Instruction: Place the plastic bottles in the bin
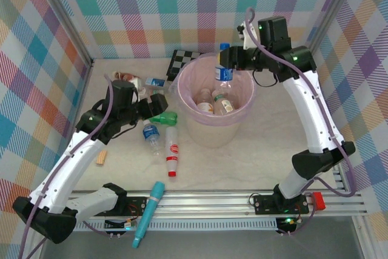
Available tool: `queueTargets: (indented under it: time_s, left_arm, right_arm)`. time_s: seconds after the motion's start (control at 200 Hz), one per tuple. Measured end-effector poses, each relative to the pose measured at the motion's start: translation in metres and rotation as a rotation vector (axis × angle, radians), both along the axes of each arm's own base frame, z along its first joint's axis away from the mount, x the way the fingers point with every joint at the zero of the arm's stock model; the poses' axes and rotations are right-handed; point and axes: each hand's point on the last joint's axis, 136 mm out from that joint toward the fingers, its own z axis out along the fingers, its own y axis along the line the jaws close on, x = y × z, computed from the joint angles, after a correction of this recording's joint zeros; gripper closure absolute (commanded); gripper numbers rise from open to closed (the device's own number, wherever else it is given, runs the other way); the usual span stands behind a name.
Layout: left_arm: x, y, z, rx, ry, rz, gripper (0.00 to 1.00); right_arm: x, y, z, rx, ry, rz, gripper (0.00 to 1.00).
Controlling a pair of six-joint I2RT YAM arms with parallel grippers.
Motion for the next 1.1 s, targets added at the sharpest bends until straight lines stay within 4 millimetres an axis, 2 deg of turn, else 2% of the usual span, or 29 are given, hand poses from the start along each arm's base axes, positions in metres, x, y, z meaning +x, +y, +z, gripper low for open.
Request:
queueTargets:
  time_s: [0.095, 0.185, 0.46, 0.64, 0.725, 0.855, 1.1]
  left_arm:
    - [-0.013, 0.015, -0.038, 0.051, 0.106, 0.046, 0.11]
    - [-0.024, 0.020, -0.065, 0.076, 0.186, 0.058, 0.12]
    - [-0.051, 0.029, -0.123, 0.090, 0.331, 0.094, 0.17]
    - [-0.064, 0.029, -0.156, 0.086, 0.397, 0.113, 0.18]
    - [-0.066, 0.025, -0.161, 0.075, 0.405, 0.109, 0.18]
    - [-0.065, 0.020, -0.164, 0.064, 0.404, 0.105, 0.18]
    - [-0.066, 0.018, -0.178, 0.061, 0.424, 0.114, 0.21]
  right_arm:
    - [0.001, 0.001, -0.032, -0.064, 0.067, -0.008, 0.53]
    - [0.000, 0.012, -0.057, -0.106, 0.123, 0.012, 0.53]
    - [0.006, 0.047, -0.125, -0.173, 0.261, 0.037, 0.53]
    - [0.014, 0.044, -0.164, -0.209, 0.323, -0.027, 0.53]
    - [0.020, 0.045, -0.176, -0.196, 0.325, -0.054, 0.53]
    - [0.024, 0.044, -0.177, -0.159, 0.288, -0.091, 0.50]
    - [0.034, 0.043, -0.183, -0.142, 0.241, -0.138, 0.31]
